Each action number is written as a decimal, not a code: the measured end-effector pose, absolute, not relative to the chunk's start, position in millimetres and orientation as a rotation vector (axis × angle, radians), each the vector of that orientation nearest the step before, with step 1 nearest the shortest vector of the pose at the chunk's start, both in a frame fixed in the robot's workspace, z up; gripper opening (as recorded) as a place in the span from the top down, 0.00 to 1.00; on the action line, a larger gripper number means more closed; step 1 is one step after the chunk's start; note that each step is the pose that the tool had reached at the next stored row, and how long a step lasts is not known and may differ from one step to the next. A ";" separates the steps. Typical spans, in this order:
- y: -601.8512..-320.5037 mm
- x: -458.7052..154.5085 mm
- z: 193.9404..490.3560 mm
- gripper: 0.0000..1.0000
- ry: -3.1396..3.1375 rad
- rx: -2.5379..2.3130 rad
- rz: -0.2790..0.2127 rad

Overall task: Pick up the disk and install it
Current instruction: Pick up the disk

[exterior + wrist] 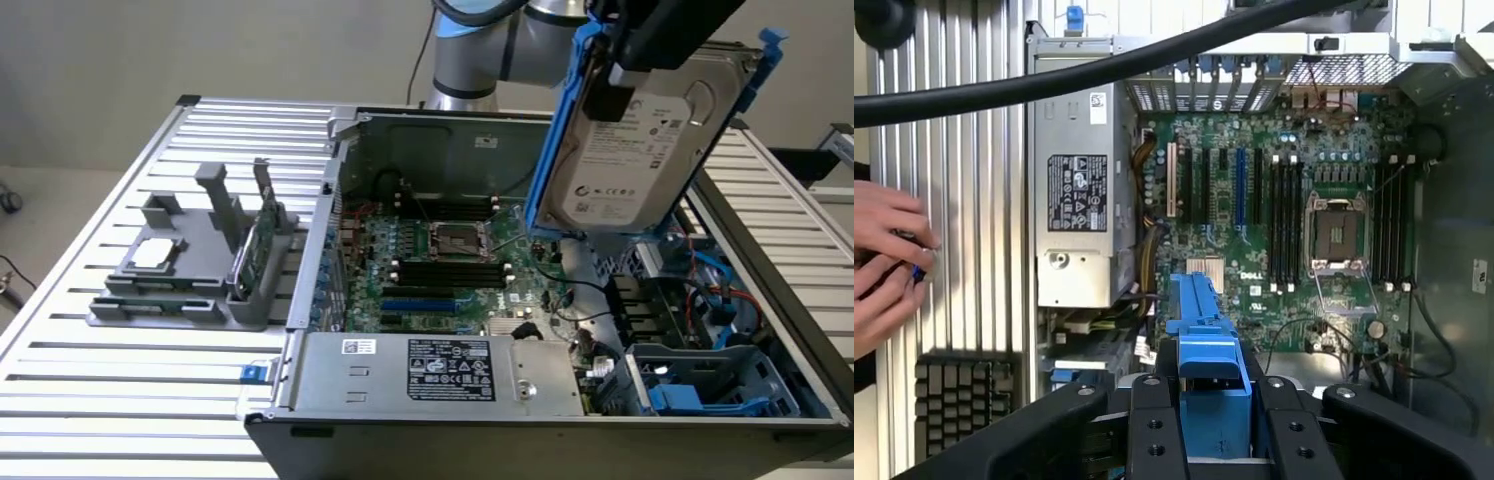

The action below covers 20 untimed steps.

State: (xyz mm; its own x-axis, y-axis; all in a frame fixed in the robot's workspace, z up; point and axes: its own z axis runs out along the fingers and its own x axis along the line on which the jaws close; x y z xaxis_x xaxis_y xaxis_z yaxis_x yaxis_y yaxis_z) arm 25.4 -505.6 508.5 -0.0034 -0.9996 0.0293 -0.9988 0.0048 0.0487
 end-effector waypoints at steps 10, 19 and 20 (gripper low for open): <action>-537.6 44.7 508.5 0.67 -2.186 2.177 -0.022; -563.6 67.4 508.5 0.67 -2.185 2.177 -0.024; -566.0 70.8 508.5 0.67 -2.185 2.176 -0.025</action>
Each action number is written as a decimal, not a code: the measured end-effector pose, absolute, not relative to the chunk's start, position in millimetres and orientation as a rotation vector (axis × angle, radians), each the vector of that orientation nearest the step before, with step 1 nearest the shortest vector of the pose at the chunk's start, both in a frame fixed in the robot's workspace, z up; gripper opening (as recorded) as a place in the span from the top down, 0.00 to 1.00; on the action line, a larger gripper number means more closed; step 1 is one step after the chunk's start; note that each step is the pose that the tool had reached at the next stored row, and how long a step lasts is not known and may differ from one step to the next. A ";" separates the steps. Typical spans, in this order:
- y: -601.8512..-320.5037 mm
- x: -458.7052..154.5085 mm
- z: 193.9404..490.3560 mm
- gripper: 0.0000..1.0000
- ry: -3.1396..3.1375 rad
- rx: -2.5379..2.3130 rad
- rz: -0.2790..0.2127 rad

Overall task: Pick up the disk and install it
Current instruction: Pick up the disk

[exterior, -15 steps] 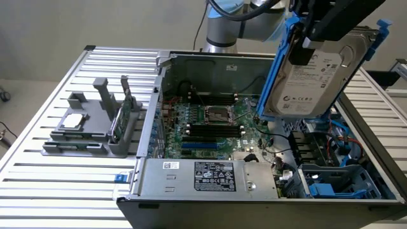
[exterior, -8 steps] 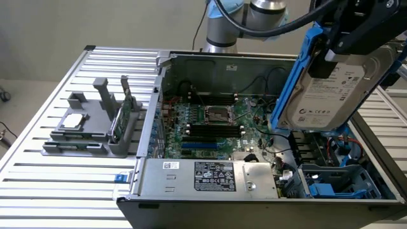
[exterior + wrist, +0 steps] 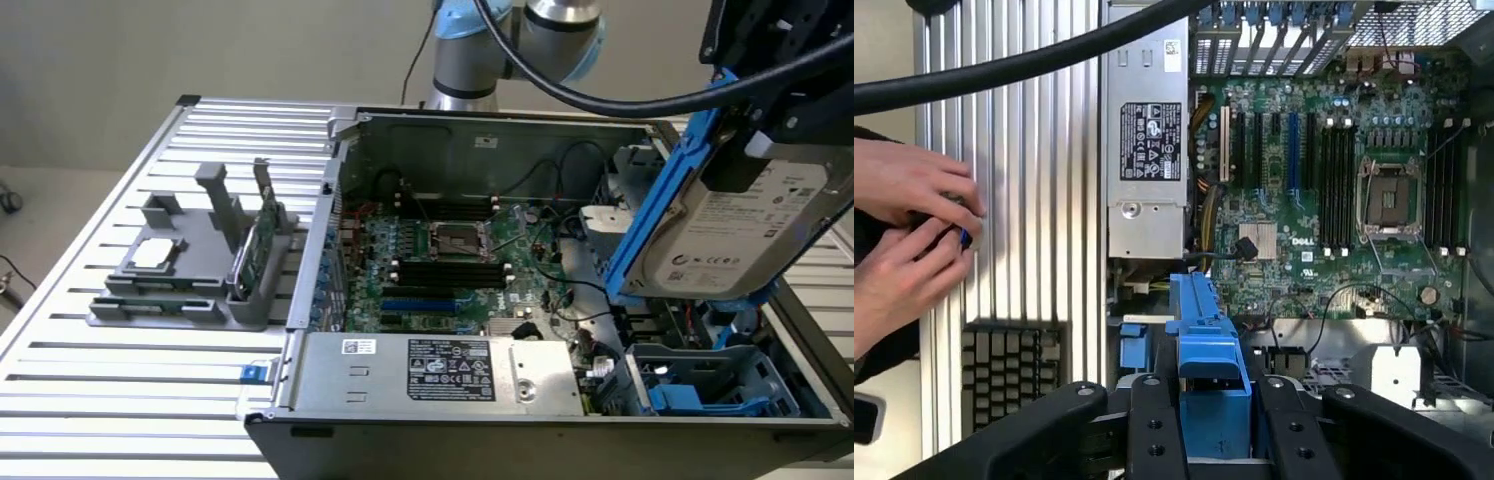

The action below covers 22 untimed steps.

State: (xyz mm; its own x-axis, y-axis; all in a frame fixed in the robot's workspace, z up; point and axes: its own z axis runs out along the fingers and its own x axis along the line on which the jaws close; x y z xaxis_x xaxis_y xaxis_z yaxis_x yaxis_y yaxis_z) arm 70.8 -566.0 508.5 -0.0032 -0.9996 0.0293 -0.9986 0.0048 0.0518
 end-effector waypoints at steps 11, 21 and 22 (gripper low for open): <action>-584.5 105.6 501.2 0.67 -2.185 2.176 -0.025; -585.2 114.5 483.2 0.67 -2.185 2.176 -0.025; -585.2 115.1 481.5 0.67 -2.184 2.177 -0.025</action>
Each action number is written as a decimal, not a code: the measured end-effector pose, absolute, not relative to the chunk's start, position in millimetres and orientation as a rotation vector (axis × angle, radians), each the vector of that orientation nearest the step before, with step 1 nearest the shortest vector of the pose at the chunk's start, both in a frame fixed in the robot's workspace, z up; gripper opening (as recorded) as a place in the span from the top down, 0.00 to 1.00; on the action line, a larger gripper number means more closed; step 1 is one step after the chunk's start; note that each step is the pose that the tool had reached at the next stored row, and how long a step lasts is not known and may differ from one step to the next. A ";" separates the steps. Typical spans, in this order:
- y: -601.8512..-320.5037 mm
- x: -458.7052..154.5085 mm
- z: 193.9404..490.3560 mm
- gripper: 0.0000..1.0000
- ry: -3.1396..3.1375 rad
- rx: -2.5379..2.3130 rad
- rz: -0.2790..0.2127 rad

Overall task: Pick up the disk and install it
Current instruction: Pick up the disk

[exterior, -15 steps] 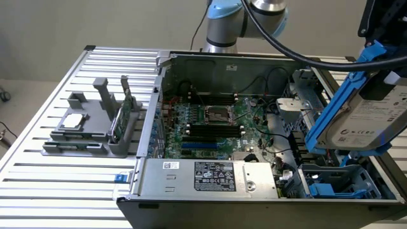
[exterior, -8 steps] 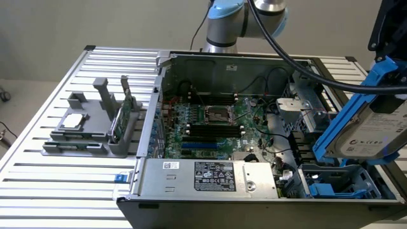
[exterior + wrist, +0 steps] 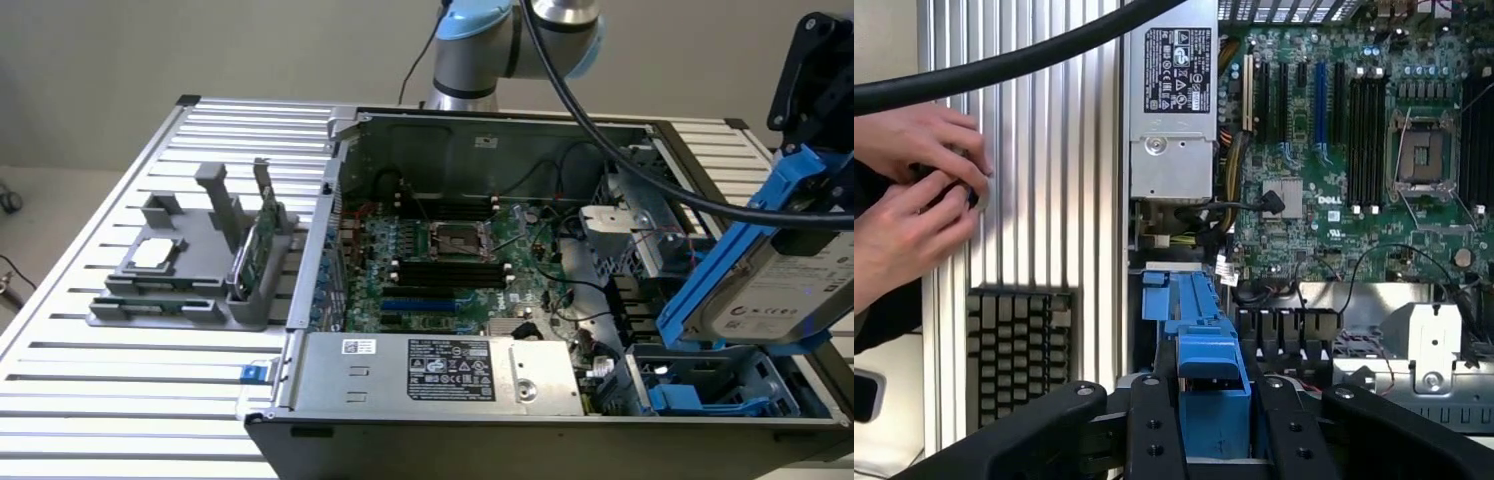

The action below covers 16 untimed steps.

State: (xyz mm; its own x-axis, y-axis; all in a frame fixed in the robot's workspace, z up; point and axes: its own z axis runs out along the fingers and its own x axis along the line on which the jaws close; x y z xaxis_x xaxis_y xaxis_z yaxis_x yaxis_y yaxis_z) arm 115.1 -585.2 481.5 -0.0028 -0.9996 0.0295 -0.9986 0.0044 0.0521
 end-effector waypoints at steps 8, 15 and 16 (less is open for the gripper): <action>-585.1 117.5 466.8 0.67 -2.174 2.187 -0.025; -584.8 119.5 460.1 0.67 -2.161 2.199 -0.026; -584.8 119.4 460.1 0.67 -2.161 2.199 -0.026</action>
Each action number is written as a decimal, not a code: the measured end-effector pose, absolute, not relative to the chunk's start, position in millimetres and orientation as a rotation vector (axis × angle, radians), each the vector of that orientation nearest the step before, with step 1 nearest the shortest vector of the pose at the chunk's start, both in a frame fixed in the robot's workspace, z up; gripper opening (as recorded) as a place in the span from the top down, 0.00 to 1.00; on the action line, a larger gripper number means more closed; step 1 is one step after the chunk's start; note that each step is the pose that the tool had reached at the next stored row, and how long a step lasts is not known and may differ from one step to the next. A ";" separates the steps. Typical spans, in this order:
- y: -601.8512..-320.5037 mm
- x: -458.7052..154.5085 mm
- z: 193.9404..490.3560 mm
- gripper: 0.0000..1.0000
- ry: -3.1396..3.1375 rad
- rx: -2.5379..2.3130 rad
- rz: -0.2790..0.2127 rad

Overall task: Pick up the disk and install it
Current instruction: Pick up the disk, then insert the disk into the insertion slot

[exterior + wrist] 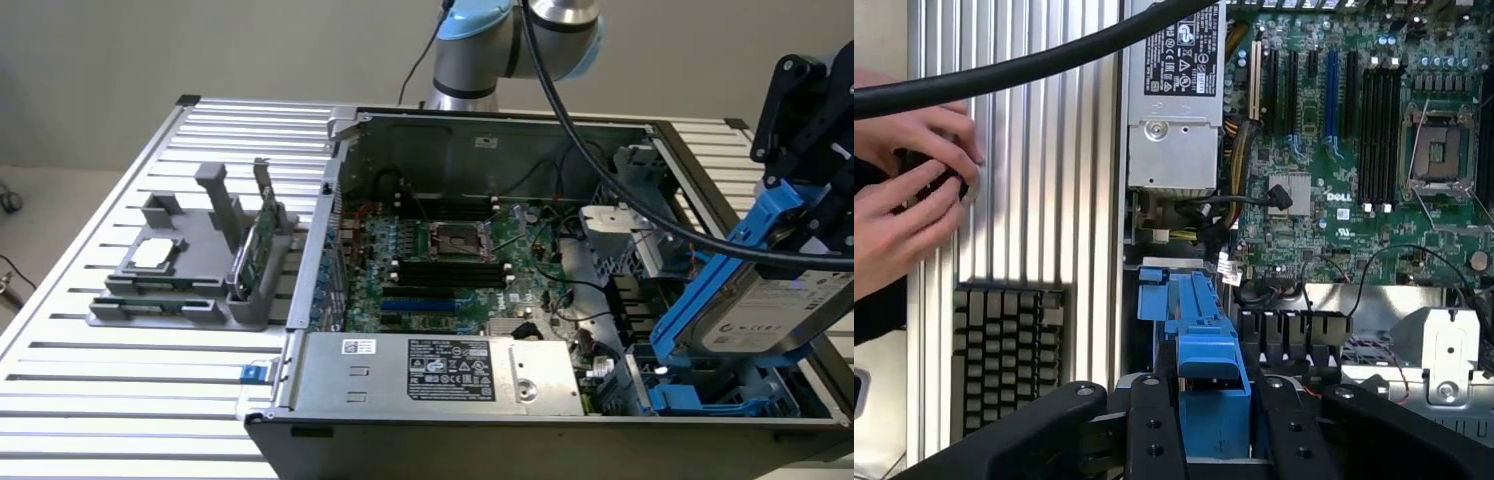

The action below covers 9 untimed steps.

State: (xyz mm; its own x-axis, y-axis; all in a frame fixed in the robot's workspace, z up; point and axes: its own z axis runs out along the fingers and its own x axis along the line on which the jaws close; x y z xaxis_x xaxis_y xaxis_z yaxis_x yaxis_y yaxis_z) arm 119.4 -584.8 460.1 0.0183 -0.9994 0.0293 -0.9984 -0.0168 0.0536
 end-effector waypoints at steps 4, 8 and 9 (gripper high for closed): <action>-584.8 119.5 460.1 0.67 -2.161 2.199 -0.026; -584.8 119.5 460.1 0.67 -2.161 2.199 -0.026; -584.8 119.5 460.1 0.67 -2.161 2.199 -0.026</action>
State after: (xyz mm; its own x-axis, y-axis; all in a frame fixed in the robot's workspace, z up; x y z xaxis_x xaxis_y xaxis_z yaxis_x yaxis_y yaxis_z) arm 119.5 -584.8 460.1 0.0184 -0.9994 0.0292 -0.9984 -0.0168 0.0536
